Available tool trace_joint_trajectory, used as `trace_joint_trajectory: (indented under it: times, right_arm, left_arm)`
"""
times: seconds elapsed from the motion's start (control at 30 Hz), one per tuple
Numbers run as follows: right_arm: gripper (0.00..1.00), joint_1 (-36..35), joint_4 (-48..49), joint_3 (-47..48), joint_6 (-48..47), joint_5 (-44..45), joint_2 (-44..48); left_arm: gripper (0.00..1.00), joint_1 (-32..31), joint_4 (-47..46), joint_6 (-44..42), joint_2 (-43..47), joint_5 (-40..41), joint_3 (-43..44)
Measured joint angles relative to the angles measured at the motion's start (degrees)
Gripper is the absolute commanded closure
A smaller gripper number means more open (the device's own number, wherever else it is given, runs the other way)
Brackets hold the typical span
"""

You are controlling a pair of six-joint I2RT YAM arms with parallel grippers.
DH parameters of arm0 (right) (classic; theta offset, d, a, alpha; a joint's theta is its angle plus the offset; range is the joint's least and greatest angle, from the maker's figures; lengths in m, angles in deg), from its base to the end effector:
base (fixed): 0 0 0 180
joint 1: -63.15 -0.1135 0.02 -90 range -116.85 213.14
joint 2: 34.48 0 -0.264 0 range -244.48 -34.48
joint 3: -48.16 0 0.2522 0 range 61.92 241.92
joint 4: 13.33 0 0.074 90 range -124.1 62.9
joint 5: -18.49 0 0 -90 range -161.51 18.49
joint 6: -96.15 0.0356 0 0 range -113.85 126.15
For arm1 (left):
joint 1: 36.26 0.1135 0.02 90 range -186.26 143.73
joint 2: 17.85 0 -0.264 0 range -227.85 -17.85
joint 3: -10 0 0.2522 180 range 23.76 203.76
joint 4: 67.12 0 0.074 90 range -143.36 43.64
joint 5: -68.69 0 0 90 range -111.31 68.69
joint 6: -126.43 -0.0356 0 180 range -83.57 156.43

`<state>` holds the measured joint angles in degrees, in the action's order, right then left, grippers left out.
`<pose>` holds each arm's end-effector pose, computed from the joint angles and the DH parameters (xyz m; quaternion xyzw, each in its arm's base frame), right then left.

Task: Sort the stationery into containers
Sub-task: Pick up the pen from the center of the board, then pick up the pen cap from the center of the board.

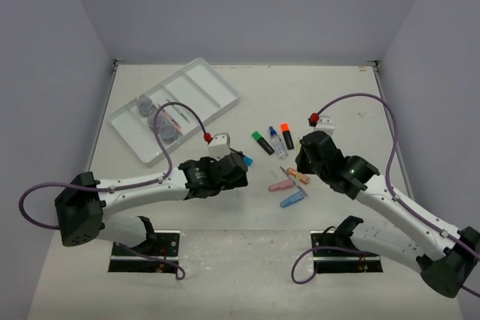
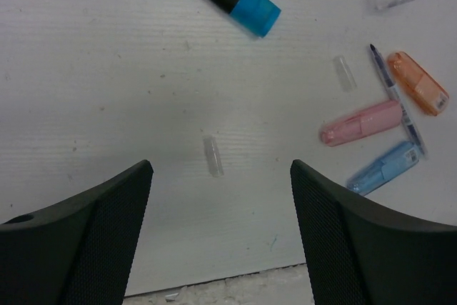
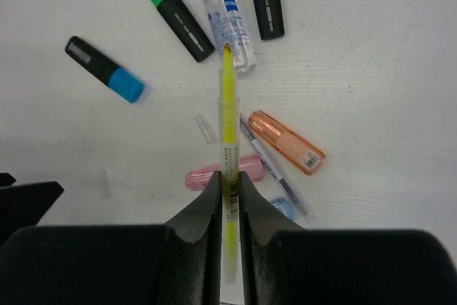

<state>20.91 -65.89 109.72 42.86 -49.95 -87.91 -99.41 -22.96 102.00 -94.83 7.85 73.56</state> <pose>0.1486 0.1173 0.2862 0.0287 0.9081 0.1088 0.4033 0.1339 -0.2261 0.2235 -0.0899 0.9276 -0.1390 0.3348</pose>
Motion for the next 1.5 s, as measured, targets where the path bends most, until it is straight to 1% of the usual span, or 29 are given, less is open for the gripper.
trace_joint_trajectory:
  times: [0.03,0.1,0.17,0.23,0.3,0.4,0.57,0.6,0.7,1.07,1.2,1.23,1.33,1.47,1.5]
  right_arm:
    - [1.00,0.0,-0.3,-0.6,-0.1,0.0,-0.3]
    - [1.00,0.0,-0.6,-1.4,-0.4,0.0,-0.5]
    - [1.00,0.0,-0.8,-1.6,-0.7,0.0,-0.6]
    - [1.00,0.1,-0.8,-1.6,-0.9,0.0,-0.6]
    - [1.00,0.2,-0.7,-1.7,-1.1,0.1,-0.6]
    - [1.00,0.3,-0.7,-1.8,-1.4,0.4,-0.6]
    - [1.00,0.3,-0.7,-2.2,-1.7,0.5,-0.5]
    - [1.00,0.3,-0.7,-2.2,-1.8,0.5,-0.5]
    - [1.00,0.3,-0.7,-2.2,-1.9,0.6,-0.5]
    - [1.00,0.3,-0.7,-2.2,-2.1,1.5,-0.5]
    - [1.00,0.3,-0.7,-2.2,-2.3,1.5,-0.5]
    - [1.00,0.3,-0.7,-2.2,-2.3,1.5,-0.5]
    - [1.00,0.3,-0.7,-2.2,-2.3,1.5,-0.5]
    - [1.00,0.3,-0.7,-2.2,-2.4,1.5,-0.2]
    - [1.00,0.3,-0.7,-2.2,-2.4,1.5,-0.1]
  left_arm:
    - [0.29,0.0,0.2,1.3,-1.0,0.6,0.4]
    - [0.31,0.0,0.9,3.7,-3.6,1.2,1.7]
    - [0.44,-0.1,1.1,5.4,-7.8,1.3,3.9]
    - [0.45,-0.4,1.7,6.8,-12.1,1.2,5.9]
    - [0.51,-0.9,3.1,8.3,-15.1,1.3,7.3]
    - [0.51,-2.1,6.2,11.4,-17.3,1.6,8.5]
    - [0.52,-4.0,9.5,14.7,-17.8,2.2,9.1]
    - [0.52,-4.1,9.8,14.9,-18.1,2.2,9.5]
    - [0.58,-4.1,10.2,15.5,-19.5,2.2,10.7]
    - [0.65,-4.1,11.2,16.0,-23.8,2.2,11.8]
    - [0.72,-4.1,11.2,16.0,-24.1,2.2,11.8]
    - [0.72,-4.1,11.2,16.0,-24.2,2.2,11.8]
    - [0.80,-4.1,11.1,16.0,-24.6,2.2,11.8]
    - [0.87,-4.1,11.0,15.9,-25.3,2.2,11.8]
    - [0.87,-4.1,10.9,15.9,-25.3,2.2,11.8]
